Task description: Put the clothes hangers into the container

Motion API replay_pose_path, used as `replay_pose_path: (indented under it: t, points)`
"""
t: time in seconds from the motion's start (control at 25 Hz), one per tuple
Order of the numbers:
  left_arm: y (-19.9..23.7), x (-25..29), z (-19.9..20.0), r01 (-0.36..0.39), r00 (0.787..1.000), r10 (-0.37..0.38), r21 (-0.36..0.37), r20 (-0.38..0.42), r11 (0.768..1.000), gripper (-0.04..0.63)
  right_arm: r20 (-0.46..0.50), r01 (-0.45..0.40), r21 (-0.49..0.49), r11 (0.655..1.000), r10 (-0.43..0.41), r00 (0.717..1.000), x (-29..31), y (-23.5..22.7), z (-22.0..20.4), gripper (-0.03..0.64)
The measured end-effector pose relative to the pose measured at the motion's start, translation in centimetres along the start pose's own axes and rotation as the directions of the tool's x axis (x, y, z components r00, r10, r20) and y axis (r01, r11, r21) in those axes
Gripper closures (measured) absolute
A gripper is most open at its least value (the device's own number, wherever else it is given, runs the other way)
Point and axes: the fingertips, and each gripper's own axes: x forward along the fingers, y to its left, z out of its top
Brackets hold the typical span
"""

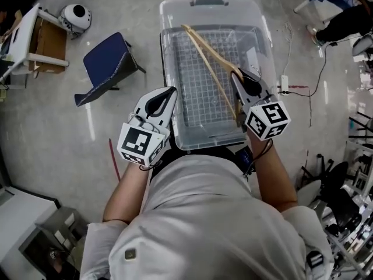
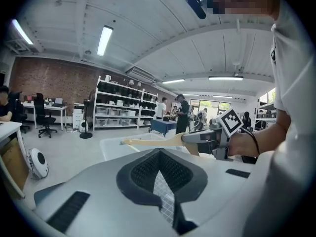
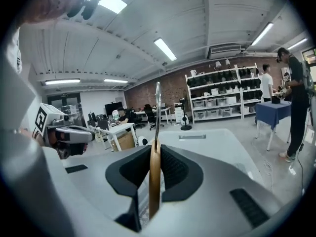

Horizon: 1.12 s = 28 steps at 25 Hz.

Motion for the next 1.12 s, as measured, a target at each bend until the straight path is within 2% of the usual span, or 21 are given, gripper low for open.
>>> replay_pose_path:
  t: [0.28, 0.56, 0.76, 1.0, 1.12]
  points:
    - [0.0, 2.2, -2.2, -0.011, 0.999, 0.010, -0.019, -0.047, 1.000, 0.578, -0.104, -0.023, 0.012, 1.000, 0.024, 0.994, 3.8, -3.0, -6.1, 0.551]
    - [0.1, 3.9, -3.5, -0.021, 0.997, 0.018, -0.041, -0.071, 0.999, 0.578, -0.210, -0.052, 0.056, 0.997, 0.063, 0.976, 7.5, -5.4, -12.1, 0.551]
    - [0.3, 4.4, -4.8, -0.028, 0.996, 0.023, -0.061, -0.091, 0.998, 0.578, -0.295, -0.087, 0.079, 0.993, 0.107, 0.950, 9.7, -5.9, -16.9, 0.551]
    - [0.2, 5.5, -6.0, -0.024, 0.993, 0.015, -0.079, -0.114, 0.997, 0.578, -0.390, -0.132, 0.160, 0.978, 0.185, 0.902, 12.1, -6.2, -22.7, 0.549]
    - [0.4, 5.9, -6.3, -0.024, 0.993, 0.014, -0.088, -0.119, 0.996, 0.578, -0.406, -0.135, 0.169, 0.976, 0.194, 0.893, 13.0, -6.6, -24.5, 0.549]
